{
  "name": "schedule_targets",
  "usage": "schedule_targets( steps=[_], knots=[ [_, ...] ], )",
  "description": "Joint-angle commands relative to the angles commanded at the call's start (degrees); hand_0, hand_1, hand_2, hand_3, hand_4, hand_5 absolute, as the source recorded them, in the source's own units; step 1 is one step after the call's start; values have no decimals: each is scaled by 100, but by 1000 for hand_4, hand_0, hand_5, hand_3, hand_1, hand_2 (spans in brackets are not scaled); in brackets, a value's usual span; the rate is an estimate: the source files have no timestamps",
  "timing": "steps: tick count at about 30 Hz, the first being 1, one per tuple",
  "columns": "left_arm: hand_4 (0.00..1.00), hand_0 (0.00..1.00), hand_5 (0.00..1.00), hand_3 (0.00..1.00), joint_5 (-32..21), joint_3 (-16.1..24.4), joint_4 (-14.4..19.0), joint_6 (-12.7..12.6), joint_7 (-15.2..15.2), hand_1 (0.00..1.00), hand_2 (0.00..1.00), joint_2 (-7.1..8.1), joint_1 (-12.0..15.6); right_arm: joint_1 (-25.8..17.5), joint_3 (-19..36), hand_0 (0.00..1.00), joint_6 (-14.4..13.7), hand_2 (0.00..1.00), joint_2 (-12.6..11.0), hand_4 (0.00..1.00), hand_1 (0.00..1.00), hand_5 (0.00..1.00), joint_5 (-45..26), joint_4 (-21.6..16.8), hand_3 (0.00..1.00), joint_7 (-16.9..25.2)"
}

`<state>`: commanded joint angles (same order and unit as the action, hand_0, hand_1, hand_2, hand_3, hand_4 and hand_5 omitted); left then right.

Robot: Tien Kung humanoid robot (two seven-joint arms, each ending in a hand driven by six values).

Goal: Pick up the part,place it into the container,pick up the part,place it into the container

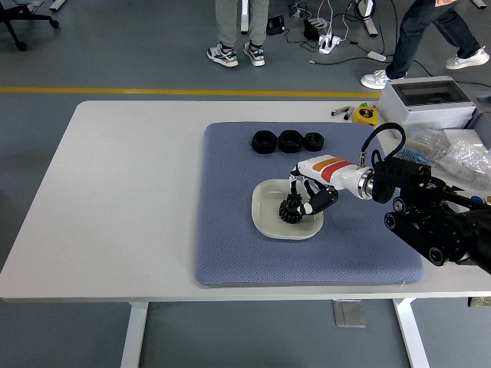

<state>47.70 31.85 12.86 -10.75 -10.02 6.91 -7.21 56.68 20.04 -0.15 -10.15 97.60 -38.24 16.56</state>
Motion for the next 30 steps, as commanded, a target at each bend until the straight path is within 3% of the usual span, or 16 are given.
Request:
schedule_targets(
  steps=[6,7,30],
  knots=[
    [705,720,678,677,10,6,-1,0,-1,730,769,-3,4,-16,-37,2,-25,290,43,776,134,278,-56,95,451,28],
    [704,720,676,677,9,7,-1,-1,-1,730,769,-6,3,-21,-37,2,-30,309,54,743,152,340,-60,110,465,33],
    [706,720,677,679,23,8,-1,-4,-3,731,771,-12,-5,-64,-47,2,-36,360,81,792,181,341,-17,248,489,95]
  ],
)
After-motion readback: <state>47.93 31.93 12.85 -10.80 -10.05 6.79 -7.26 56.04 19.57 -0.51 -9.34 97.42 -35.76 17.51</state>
